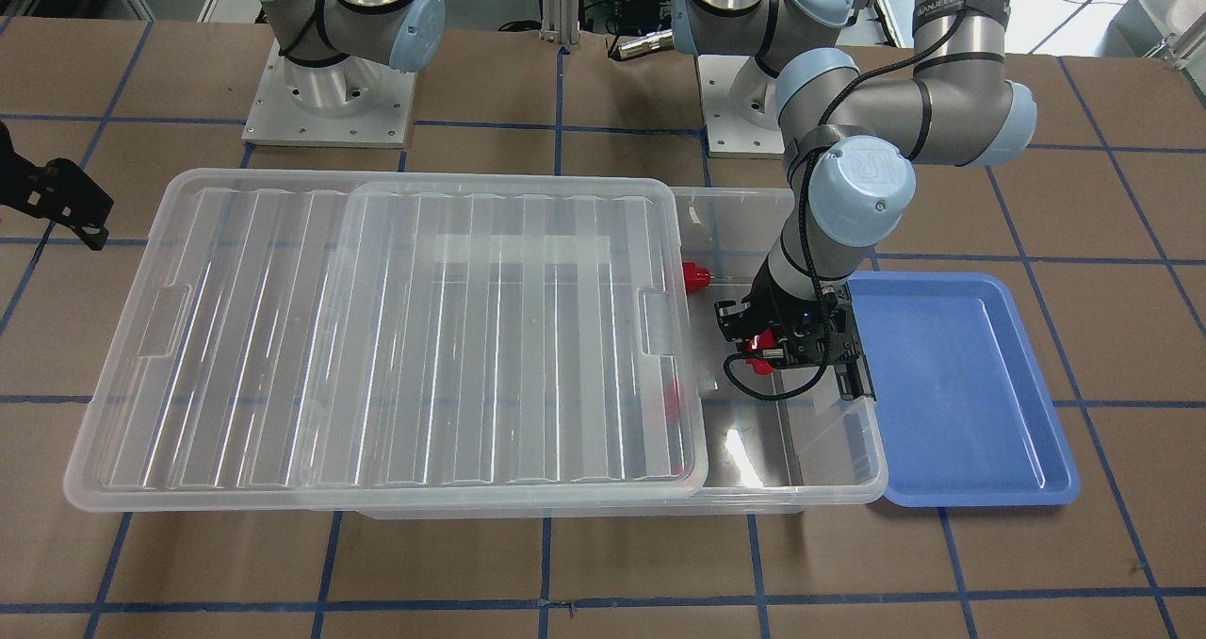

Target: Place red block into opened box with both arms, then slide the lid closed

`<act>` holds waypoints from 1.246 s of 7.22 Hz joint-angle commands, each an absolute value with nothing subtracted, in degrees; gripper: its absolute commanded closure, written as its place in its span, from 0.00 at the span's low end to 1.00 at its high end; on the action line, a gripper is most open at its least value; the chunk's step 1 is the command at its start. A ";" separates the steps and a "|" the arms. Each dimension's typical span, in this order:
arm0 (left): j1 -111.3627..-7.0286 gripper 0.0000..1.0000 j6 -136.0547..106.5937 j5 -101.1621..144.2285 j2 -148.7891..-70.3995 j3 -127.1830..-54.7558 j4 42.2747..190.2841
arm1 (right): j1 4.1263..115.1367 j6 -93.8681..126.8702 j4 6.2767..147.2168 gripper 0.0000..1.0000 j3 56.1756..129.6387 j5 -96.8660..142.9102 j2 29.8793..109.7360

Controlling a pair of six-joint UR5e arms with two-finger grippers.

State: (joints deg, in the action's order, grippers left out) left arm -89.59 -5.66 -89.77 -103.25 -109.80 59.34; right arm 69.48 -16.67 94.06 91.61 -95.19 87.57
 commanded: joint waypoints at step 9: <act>-89.65 0.00 -4.83 -87.63 -104.51 -111.11 55.28 | 67.50 -17.22 94.57 0.00 92.11 -95.36 84.20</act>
State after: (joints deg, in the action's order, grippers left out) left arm -89.56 -4.84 -87.57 -105.69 -112.71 54.63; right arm 67.57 -17.11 94.57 92.08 -95.34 84.69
